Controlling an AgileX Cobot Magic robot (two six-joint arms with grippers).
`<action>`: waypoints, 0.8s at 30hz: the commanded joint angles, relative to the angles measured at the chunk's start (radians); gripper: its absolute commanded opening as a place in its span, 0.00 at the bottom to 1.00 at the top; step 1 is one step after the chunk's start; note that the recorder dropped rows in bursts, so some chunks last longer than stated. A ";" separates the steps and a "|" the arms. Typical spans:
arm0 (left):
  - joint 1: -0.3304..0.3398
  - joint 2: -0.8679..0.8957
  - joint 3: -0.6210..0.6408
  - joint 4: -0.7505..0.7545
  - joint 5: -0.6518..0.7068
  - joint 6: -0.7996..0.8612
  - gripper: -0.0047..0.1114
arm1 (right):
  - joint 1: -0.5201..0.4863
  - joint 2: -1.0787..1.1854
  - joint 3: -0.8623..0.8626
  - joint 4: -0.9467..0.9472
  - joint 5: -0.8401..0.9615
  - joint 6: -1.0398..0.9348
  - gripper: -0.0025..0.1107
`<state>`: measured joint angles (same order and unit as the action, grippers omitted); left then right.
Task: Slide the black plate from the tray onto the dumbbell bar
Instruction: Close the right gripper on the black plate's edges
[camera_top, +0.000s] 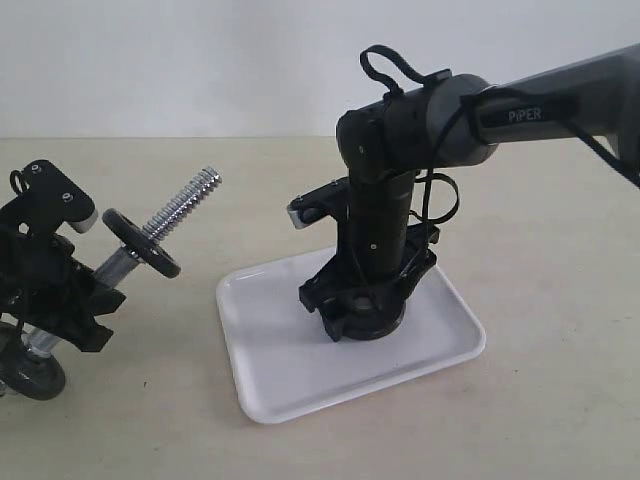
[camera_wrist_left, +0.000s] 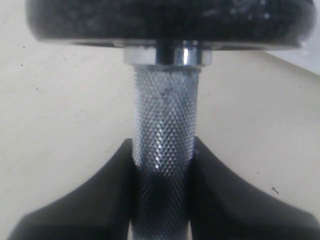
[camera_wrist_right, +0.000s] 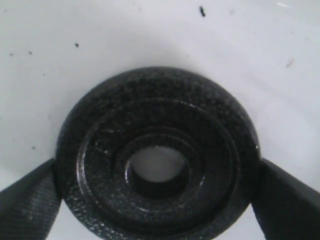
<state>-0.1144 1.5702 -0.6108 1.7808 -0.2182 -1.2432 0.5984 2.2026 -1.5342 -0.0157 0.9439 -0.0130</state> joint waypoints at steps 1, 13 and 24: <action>0.000 -0.057 -0.042 -0.036 -0.013 -0.004 0.08 | 0.001 0.058 0.020 -0.013 -0.061 0.013 0.02; 0.000 -0.057 -0.042 -0.036 -0.009 -0.004 0.08 | 0.001 0.029 0.017 0.022 -0.033 -0.029 0.02; 0.000 -0.057 -0.042 -0.036 -0.017 -0.004 0.08 | -0.001 -0.096 0.017 0.164 -0.023 -0.128 0.02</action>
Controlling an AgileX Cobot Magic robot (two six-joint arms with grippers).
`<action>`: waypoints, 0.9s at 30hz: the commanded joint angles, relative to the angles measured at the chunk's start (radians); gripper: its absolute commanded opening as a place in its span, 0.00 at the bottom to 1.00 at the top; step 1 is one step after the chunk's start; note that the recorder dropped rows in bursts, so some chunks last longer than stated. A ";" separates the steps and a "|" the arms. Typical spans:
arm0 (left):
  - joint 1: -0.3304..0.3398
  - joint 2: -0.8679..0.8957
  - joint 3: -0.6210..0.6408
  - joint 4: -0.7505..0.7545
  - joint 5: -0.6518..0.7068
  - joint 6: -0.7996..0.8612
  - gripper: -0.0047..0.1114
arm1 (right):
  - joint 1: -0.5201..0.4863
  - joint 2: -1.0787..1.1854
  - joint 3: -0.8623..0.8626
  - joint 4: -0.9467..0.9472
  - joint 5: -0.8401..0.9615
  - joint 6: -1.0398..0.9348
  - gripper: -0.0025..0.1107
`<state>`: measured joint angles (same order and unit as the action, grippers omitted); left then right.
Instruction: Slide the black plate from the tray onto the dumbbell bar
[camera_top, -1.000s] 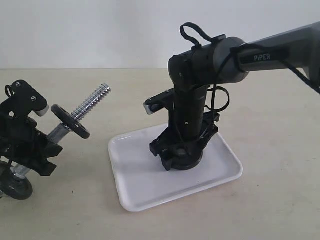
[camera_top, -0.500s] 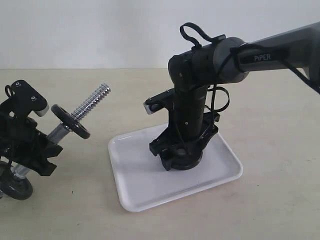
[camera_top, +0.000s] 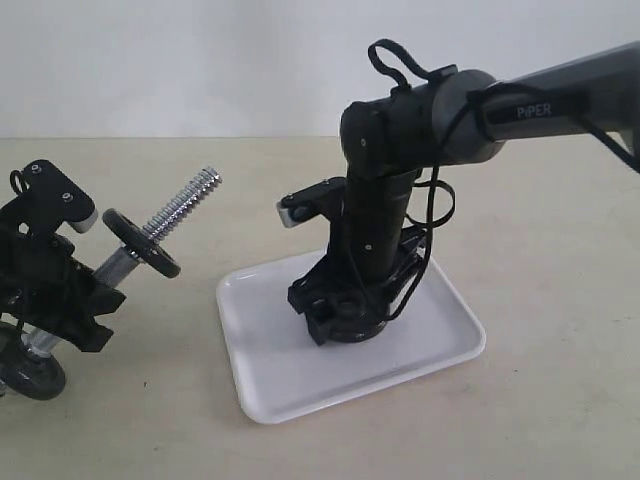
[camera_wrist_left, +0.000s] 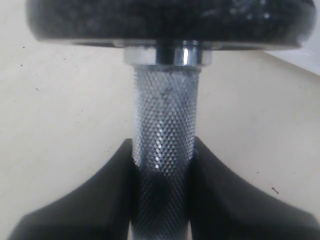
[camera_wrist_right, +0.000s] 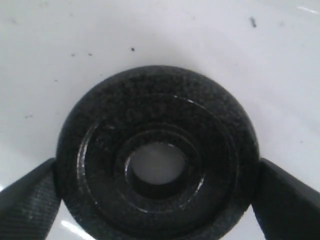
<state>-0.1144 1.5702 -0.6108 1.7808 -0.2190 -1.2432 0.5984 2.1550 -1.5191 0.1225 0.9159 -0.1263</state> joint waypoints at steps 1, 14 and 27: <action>0.000 -0.057 -0.042 -0.036 -0.016 -0.004 0.08 | -0.001 -0.054 0.002 0.023 0.012 -0.015 0.02; 0.000 -0.057 -0.042 -0.036 -0.018 -0.004 0.08 | -0.001 -0.137 0.002 0.022 0.050 -0.022 0.02; 0.000 -0.057 -0.042 -0.036 -0.018 -0.004 0.08 | -0.001 -0.158 0.002 0.028 0.061 -0.022 0.02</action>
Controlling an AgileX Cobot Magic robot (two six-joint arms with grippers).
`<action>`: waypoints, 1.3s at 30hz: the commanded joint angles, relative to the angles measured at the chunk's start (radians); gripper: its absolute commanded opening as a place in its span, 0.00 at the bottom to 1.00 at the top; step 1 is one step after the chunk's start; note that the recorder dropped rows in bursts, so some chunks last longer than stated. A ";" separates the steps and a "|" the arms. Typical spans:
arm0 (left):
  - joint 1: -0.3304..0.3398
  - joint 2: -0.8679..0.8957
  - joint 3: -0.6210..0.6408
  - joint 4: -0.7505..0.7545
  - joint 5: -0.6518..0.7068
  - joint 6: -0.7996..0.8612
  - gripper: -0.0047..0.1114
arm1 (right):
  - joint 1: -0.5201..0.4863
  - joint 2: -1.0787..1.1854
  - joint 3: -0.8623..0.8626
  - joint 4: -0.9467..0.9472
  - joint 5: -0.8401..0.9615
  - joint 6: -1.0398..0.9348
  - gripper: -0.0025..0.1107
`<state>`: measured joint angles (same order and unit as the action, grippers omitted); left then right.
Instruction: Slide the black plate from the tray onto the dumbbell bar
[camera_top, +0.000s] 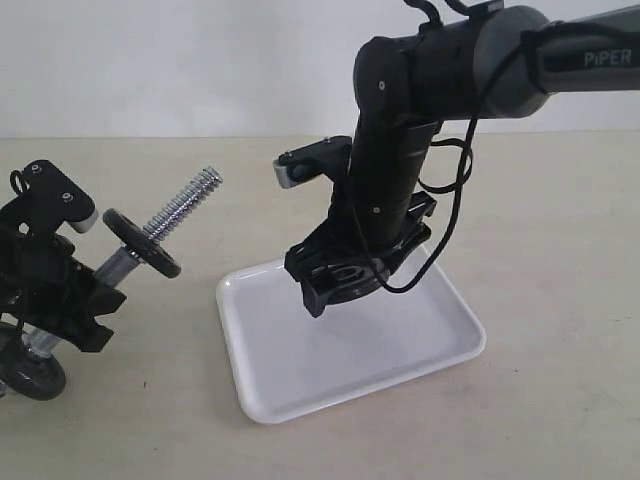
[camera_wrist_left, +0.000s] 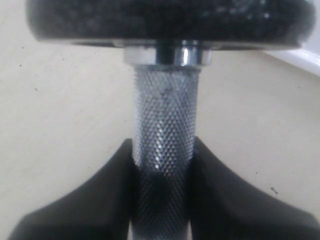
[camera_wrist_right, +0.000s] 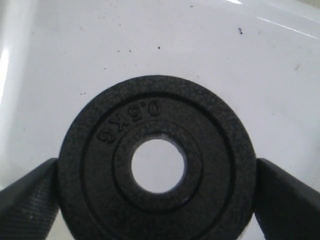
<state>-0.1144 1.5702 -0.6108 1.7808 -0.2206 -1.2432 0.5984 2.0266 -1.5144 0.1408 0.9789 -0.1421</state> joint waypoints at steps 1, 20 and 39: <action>0.000 -0.057 -0.042 -0.036 -0.016 -0.004 0.08 | -0.001 -0.030 -0.003 0.010 -0.002 -0.006 0.02; 0.000 -0.057 -0.042 -0.036 -0.022 -0.004 0.08 | -0.001 0.045 -0.003 0.012 0.053 0.006 0.02; 0.000 -0.057 -0.042 -0.036 -0.022 -0.004 0.08 | -0.001 0.119 -0.003 0.019 0.021 0.001 0.02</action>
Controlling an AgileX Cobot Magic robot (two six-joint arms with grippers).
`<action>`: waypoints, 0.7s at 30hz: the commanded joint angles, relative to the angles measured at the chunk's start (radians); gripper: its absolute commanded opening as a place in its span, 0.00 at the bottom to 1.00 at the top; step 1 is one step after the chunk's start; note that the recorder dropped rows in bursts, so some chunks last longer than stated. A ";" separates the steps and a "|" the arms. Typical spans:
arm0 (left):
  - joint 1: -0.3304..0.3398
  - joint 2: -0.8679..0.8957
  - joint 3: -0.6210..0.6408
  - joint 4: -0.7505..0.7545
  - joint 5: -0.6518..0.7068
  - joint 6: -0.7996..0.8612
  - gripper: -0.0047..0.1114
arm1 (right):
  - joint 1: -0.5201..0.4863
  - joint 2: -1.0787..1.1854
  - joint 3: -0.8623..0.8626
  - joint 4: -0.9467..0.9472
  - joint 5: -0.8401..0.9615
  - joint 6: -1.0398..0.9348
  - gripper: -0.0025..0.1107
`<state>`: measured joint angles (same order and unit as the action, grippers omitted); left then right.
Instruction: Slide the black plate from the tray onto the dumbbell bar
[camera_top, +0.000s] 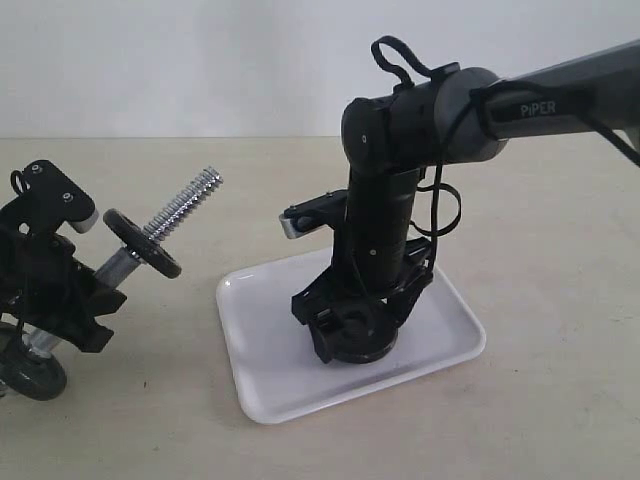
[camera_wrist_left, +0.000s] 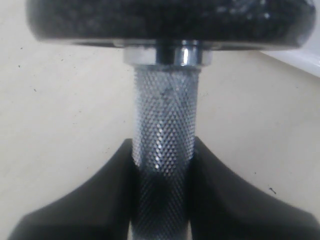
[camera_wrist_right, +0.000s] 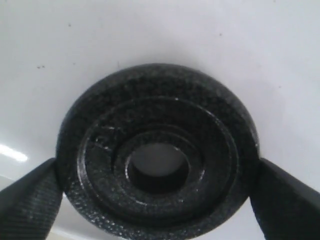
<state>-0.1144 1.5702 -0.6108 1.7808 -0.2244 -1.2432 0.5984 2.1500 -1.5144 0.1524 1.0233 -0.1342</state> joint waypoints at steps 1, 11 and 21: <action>0.000 -0.057 -0.042 -0.036 -0.018 -0.004 0.08 | -0.001 -0.005 -0.003 0.007 -0.024 -0.011 0.02; 0.000 -0.057 -0.042 -0.036 -0.018 -0.012 0.08 | -0.001 -0.005 -0.003 0.007 -0.031 -0.060 0.08; 0.000 -0.057 -0.042 -0.036 -0.022 -0.016 0.08 | -0.001 -0.005 -0.003 -0.012 -0.051 0.000 0.64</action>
<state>-0.1144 1.5702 -0.6108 1.7808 -0.2244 -1.2432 0.5984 2.1500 -1.5144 0.1521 0.9832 -0.1292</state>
